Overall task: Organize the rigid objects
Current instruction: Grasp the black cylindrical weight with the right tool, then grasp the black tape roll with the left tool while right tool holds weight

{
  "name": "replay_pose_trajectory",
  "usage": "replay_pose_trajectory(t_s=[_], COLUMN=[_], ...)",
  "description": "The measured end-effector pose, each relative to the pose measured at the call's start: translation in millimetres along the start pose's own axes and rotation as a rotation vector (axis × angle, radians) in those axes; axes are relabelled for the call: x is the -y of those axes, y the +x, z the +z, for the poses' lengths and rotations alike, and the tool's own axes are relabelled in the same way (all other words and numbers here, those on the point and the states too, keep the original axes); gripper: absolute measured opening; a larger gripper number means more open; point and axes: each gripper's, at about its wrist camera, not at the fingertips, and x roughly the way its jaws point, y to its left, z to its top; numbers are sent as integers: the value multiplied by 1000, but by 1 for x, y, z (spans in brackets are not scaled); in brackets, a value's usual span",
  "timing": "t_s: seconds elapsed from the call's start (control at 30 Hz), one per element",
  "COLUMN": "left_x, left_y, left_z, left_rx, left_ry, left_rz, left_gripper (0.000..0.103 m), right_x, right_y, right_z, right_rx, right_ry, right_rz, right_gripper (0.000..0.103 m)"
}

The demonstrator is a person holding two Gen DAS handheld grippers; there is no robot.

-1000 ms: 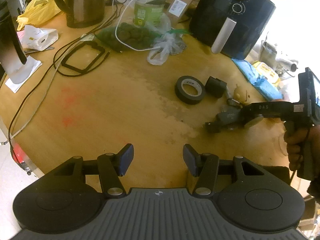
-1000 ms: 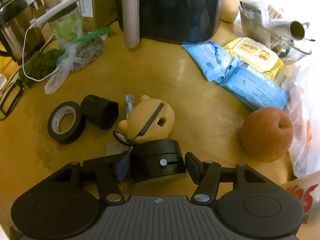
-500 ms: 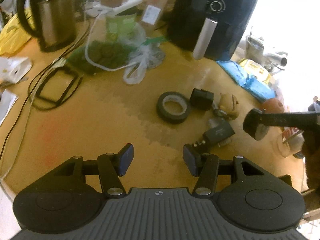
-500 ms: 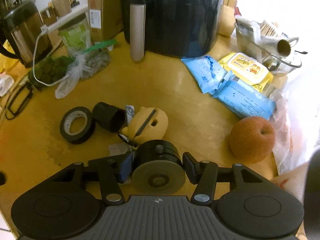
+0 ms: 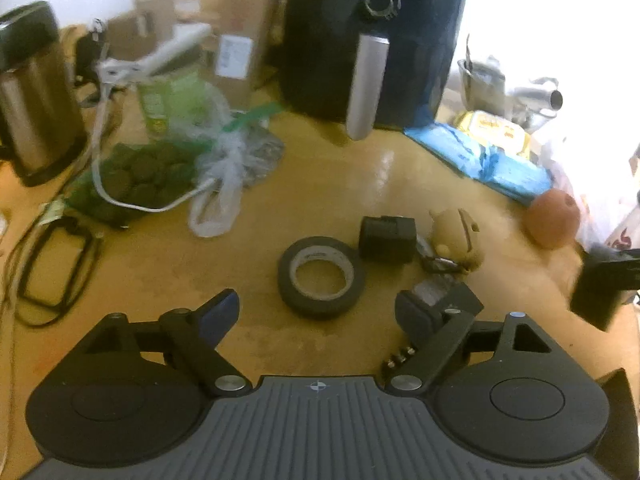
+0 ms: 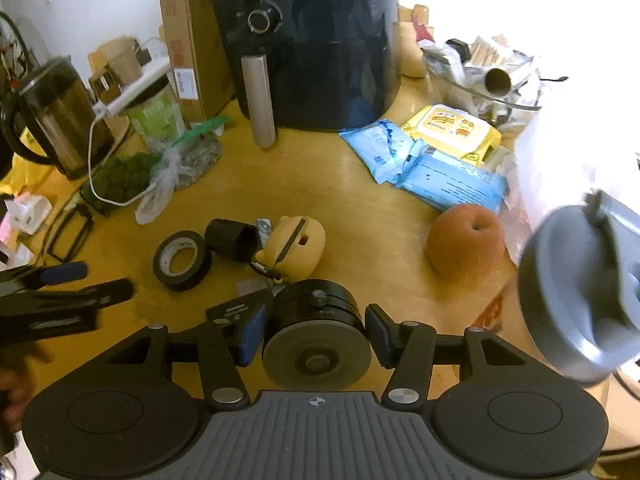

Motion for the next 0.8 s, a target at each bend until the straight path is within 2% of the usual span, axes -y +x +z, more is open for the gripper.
replay_pose_trajectory(t_s=[0.23,0.43,0.47,0.53,0.67,0.8], left_x=[4,5,5,5,6,6], left_y=[43,68,72,78,75,58], left_z=[7,9,9,10,11,8], left_rx=[-45,-70,-74,-87,-117,-100], left_ry=[46,72,75,74,70,59], left_rz=[35,34,36,31,29,17], left_gripper=[86,85,84,73,72,72], right_x=[8,16,17,19,18,17], right_y=[-23,-35,-35,-36,-37,-33], right_z=[-11,-21,-22,-25,-27,-27], right_rx=[17,23,21,19,17,6], right_ry=[46,78,83,89,86,82], right_rz=[5,1,0,-2,2,14], right_gripper=[57,57,57,57,57,57])
